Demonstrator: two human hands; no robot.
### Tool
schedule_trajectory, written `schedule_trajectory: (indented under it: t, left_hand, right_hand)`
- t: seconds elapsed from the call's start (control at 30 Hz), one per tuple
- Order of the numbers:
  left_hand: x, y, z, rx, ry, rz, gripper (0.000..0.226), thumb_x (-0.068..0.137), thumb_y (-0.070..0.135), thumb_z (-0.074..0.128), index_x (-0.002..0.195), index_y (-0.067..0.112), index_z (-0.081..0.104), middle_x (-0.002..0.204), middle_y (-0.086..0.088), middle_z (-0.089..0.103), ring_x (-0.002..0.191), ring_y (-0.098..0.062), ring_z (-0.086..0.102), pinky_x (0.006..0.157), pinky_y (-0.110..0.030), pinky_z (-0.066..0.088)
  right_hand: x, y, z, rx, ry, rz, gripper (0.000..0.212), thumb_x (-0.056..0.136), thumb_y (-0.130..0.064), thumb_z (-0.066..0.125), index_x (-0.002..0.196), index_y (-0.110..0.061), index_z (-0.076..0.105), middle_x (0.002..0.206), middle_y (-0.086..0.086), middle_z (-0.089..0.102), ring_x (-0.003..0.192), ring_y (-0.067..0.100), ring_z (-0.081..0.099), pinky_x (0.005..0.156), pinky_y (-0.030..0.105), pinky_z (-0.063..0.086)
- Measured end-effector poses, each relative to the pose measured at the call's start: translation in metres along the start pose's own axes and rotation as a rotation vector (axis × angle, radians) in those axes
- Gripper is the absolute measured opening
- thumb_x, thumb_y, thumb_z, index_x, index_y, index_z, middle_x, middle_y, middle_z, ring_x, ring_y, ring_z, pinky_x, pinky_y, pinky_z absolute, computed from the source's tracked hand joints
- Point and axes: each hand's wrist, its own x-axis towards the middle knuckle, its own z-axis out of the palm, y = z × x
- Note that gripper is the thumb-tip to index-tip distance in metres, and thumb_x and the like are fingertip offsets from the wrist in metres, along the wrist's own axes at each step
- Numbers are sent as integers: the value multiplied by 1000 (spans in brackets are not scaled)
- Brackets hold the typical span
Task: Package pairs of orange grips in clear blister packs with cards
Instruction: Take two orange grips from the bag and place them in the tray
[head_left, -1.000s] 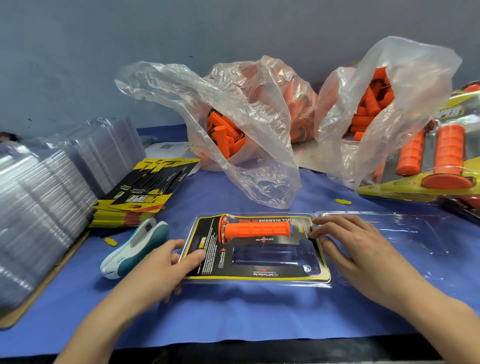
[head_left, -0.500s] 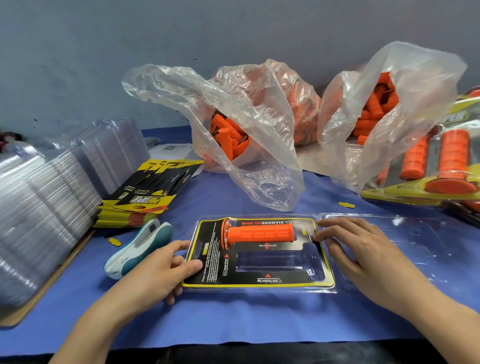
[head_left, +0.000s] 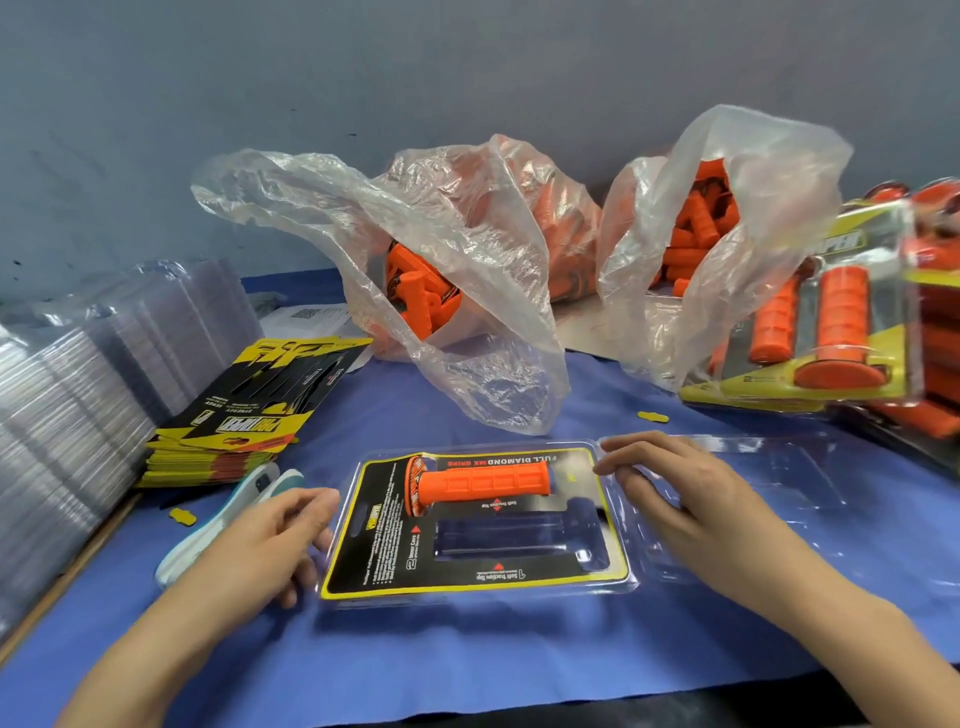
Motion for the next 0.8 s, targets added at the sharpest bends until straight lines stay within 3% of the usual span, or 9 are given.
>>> schedule_trajectory:
  t: [0.07,0.17,0.27,0.33,0.47,0.57,0.7,0.77,0.8]
  left_hand:
    - [5,2,-1,107,169,103,25,97,41,53,97,20,67,71,4,65,48,-12,56,46,-27,44]
    - [6,11,-4,343,475,263,44,95,61,45,96,23,67,79,5,69,76,-27,63,67,-41,46]
    - [-3,43,7,215,605,407,37,92,65,35,91,43,64,75,12,67,72,-13,61,65,-42,46]
    - [-13,77,29,134,595,526,30,93,62,35,90,51,64,80,19,65,70,-7,59,68,-40,47]
    - [-34,157,93,71,347,832,31,98,56,40,98,40,66,83,14,67,68,-8,59,61,-28,47]
    - [-20,210,156,96,40,921,25,96,37,44,105,32,67,90,12,71,83,-10,67,72,-31,54]
    - [39,254,246,298,-202,697,39,95,6,41,126,11,62,124,-7,65,117,-22,60,103,-35,46]
    - [65,271,280,253,-263,536,34,94,-2,40,113,11,65,120,-10,64,113,-26,58,97,-25,48]
    - [80,281,297,235,-293,475,29,96,-3,41,98,14,64,109,-10,64,107,-25,58,83,-15,48]
  right_hand:
    - [4,-1,-4,80,-2,27,19,98,-24,52,99,-37,67,109,-27,62,110,0,53,90,14,37]
    - [14,-1,-15,179,13,66,22,99,-22,54,97,-39,69,103,-29,63,92,-2,57,74,10,38]
    - [29,3,-30,288,40,122,22,99,-26,53,96,-39,71,90,-20,67,71,10,55,65,23,44]
    - [39,6,-42,339,43,134,23,99,-26,52,97,-36,72,89,-19,69,77,4,59,70,19,46]
    - [60,18,-59,462,87,184,22,99,-22,50,97,-31,71,98,-15,72,91,1,65,81,21,49]
    - [79,28,-62,608,122,307,21,99,-24,51,111,-32,66,106,-7,72,94,11,67,79,25,49]
    - [100,43,-62,830,185,452,38,103,-20,41,139,-27,48,121,2,65,98,21,67,72,29,50]
    - [108,51,-64,919,221,523,46,102,-16,40,147,-25,38,130,5,61,90,21,66,69,30,50]
    - [111,56,-65,970,241,562,47,101,-15,41,147,-25,38,132,6,59,88,21,65,70,31,50]
